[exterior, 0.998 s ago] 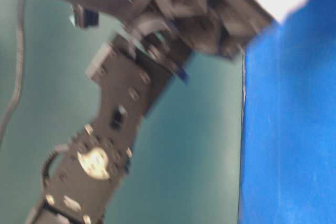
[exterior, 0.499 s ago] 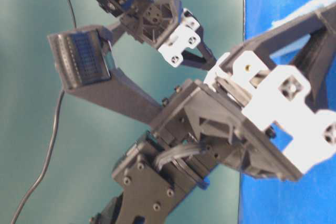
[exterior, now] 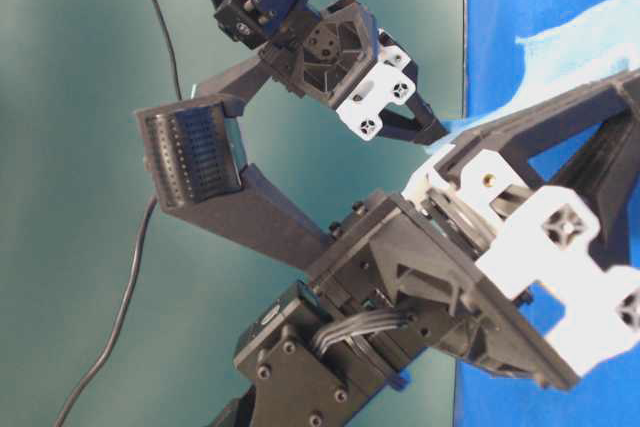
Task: Fold the light blue towel.
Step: 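Lay the strip down vertically and open both grippers, then withdraw both grippers outward from the towel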
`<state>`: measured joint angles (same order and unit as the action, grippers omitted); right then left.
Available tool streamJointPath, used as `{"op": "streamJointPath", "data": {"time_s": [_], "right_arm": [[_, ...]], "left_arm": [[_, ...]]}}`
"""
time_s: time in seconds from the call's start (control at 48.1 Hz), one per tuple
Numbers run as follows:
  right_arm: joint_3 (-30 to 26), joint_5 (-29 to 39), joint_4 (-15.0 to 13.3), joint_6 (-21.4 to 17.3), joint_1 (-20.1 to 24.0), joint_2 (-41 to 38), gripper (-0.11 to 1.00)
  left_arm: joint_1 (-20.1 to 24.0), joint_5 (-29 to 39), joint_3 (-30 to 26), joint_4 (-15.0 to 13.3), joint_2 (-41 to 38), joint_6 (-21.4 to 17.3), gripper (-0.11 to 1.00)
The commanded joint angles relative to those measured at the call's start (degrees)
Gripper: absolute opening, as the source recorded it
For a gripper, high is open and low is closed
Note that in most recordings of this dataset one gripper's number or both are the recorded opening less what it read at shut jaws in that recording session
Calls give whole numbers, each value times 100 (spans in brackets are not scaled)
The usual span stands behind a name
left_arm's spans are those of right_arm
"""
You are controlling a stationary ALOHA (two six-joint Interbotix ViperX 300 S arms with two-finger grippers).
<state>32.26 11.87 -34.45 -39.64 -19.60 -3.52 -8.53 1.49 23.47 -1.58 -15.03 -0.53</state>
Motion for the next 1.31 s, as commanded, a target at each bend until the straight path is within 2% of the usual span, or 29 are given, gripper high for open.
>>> {"op": "streamJointPath", "data": {"time_s": [0.0,0.062,0.146,0.187,0.249,0.312,0.582,0.748,0.873,1.019,1.185,1.289], "right_arm": [[-62,-26,-18,0,0,70,23],[-62,44,-26,9,0,70,44],[-62,88,-35,9,0,70,63],[-62,105,-35,9,0,70,66],[-62,123,-35,9,0,70,62],[-62,132,-44,9,0,79,60],[149,536,-35,-44,185,492,61],[545,589,-18,-53,536,1160,61],[958,492,-18,-53,879,1793,60],[1503,158,-9,-62,1169,2549,60],[2013,-220,-9,-62,1187,3375,60],[2268,-343,-26,-53,1187,3955,60]], "left_arm": [[0,0,-62,-9,211,-9,10],[-9,70,-18,0,229,-26,26],[-9,211,35,-9,264,-44,52],[0,272,70,-9,290,-44,63],[26,396,97,-9,352,-44,79],[35,536,132,0,457,-44,87],[44,1679,264,-9,1204,-9,87],[114,1837,589,0,1767,9,86],[255,1477,949,-9,2268,70,86],[457,677,1538,0,3067,-18,86],[765,-220,2373,-9,3973,-26,86],[896,-519,2821,0,4535,-26,86]]}}
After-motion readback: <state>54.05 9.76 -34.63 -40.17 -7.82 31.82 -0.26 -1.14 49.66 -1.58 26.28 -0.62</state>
